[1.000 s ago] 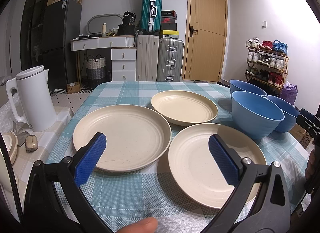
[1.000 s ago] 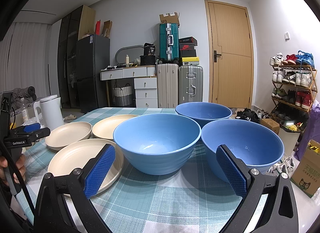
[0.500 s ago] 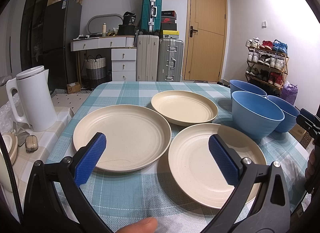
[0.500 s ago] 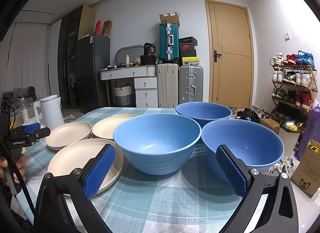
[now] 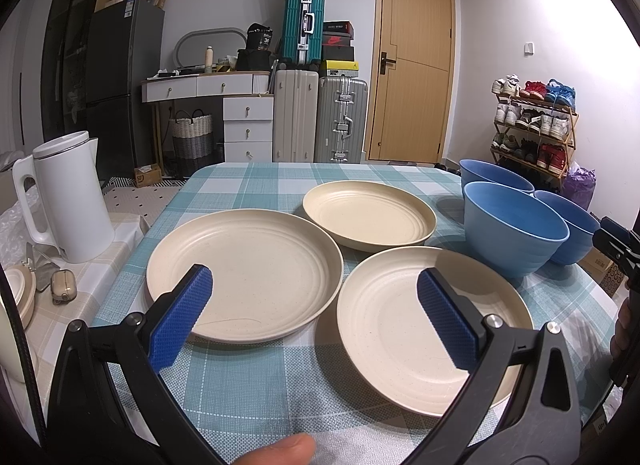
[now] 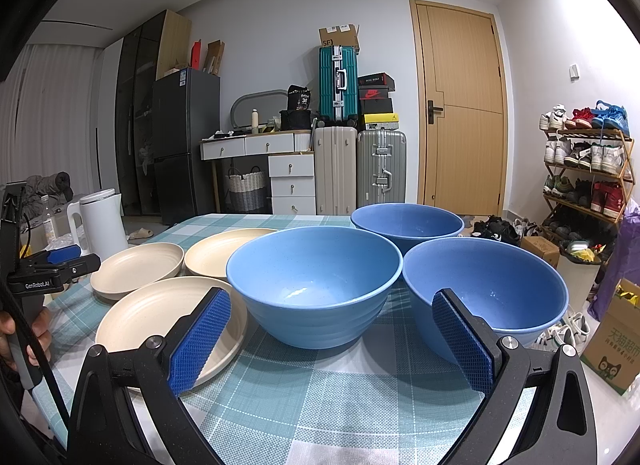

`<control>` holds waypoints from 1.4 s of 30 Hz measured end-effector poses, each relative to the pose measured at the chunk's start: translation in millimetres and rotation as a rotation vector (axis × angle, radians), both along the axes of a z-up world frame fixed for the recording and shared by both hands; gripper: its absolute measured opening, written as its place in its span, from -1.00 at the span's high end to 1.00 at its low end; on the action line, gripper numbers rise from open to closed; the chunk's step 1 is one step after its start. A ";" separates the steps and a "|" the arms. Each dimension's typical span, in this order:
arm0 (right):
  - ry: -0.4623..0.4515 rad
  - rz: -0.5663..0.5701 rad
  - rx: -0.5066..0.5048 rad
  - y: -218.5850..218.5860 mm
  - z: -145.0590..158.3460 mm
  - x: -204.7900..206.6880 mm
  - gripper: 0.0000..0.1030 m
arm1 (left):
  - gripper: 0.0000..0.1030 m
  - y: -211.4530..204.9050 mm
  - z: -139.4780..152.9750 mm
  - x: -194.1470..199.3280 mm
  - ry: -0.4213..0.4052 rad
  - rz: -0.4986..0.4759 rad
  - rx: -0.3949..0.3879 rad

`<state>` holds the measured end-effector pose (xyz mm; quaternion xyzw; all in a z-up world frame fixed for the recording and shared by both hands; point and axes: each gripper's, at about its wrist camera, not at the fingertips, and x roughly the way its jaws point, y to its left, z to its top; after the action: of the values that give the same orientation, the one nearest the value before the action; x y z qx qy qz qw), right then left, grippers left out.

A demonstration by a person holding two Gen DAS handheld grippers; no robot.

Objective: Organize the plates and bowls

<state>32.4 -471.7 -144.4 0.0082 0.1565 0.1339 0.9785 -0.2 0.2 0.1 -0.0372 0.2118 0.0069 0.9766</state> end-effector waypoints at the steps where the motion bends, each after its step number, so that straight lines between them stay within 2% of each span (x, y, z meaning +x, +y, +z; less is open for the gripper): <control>1: 0.000 0.001 0.000 0.2 -0.2 0.6 -0.99 | -0.98 0.0 -0.1 0.1 0.000 0.000 0.000; 30: 0.015 -0.001 -0.004 -2.1 -0.1 0.3 -0.99 | -0.98 0.3 0.1 0.3 0.002 0.004 -0.002; 42: 0.063 -0.002 -0.022 0.3 -2.5 12.9 -0.99 | -0.98 3.7 0.8 0.5 0.017 0.003 0.002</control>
<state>45.3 -471.4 -146.9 0.0017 0.1888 0.1306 0.9733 0.4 3.8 0.9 -0.0363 0.2199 0.0088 0.9748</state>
